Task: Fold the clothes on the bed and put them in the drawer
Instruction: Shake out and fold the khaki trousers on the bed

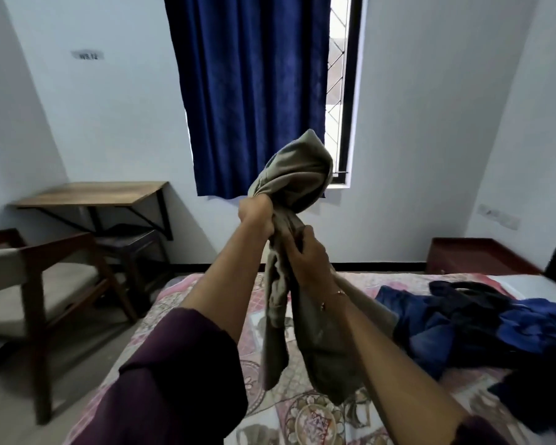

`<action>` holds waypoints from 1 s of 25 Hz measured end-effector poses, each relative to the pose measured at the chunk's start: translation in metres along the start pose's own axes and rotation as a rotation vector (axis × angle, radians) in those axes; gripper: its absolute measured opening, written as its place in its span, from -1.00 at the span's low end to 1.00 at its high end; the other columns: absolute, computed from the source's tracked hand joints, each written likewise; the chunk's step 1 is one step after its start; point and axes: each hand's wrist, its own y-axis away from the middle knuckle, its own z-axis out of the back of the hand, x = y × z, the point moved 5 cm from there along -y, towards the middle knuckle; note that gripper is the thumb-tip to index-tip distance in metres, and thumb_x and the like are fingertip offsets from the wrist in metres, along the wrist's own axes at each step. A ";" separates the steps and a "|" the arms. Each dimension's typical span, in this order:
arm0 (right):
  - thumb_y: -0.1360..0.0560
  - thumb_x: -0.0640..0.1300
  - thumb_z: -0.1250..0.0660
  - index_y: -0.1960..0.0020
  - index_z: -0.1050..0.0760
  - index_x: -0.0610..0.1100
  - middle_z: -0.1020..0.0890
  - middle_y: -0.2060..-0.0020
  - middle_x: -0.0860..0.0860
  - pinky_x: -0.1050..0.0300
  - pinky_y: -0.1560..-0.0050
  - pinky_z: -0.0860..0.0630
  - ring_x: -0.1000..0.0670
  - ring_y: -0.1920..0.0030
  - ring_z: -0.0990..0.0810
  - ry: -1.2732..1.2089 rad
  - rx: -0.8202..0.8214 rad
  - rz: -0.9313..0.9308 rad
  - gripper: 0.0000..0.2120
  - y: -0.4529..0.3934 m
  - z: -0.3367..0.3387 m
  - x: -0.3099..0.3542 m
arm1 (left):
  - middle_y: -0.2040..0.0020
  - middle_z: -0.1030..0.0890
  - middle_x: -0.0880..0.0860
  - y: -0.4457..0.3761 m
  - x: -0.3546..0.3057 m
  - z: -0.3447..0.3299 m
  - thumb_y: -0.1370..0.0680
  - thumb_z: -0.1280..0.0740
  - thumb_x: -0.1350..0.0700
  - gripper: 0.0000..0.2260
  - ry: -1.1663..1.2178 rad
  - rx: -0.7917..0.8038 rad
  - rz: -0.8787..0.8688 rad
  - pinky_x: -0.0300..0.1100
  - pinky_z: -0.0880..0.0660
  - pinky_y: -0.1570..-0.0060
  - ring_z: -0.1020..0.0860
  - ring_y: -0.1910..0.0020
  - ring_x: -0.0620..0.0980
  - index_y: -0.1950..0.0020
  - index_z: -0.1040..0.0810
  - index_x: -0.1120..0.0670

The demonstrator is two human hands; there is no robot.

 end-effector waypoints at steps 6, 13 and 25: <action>-0.51 -0.06 -0.32 -0.15 -0.46 -0.32 -0.59 -0.05 -0.25 0.09 -0.03 -0.42 -0.22 -0.06 -0.56 0.302 0.102 0.045 -0.65 -0.008 -0.052 -0.001 | -0.21 -0.50 0.14 -0.029 -0.006 0.047 -0.57 -0.22 0.16 -0.63 0.299 0.013 0.178 -0.14 -0.45 0.07 -0.51 -0.09 0.07 -0.37 -0.34 0.18; -0.48 -0.09 -0.39 0.30 -0.46 -0.15 -0.55 0.42 -0.03 0.22 0.29 -0.47 -0.03 0.31 -0.57 -0.578 -0.081 -0.428 -0.77 -0.037 -0.092 0.036 | -0.26 -0.44 0.04 -0.055 -0.023 0.084 -0.48 -0.37 -0.12 -0.36 -0.289 0.449 -0.255 -0.13 -0.46 -0.12 -0.46 -0.19 0.04 -0.46 -0.22 0.08; -0.55 -0.29 -0.11 0.34 -0.43 -0.21 -0.51 0.67 -0.06 0.26 0.60 -0.42 -0.05 0.44 -0.52 -0.667 -0.427 -0.746 -0.70 -0.023 -0.096 0.027 | -0.01 -0.58 0.10 -0.029 0.033 0.096 -0.47 -0.42 0.15 -0.70 -0.631 1.032 -0.556 -0.25 -0.48 0.13 -0.53 0.04 0.00 -0.17 -0.53 0.18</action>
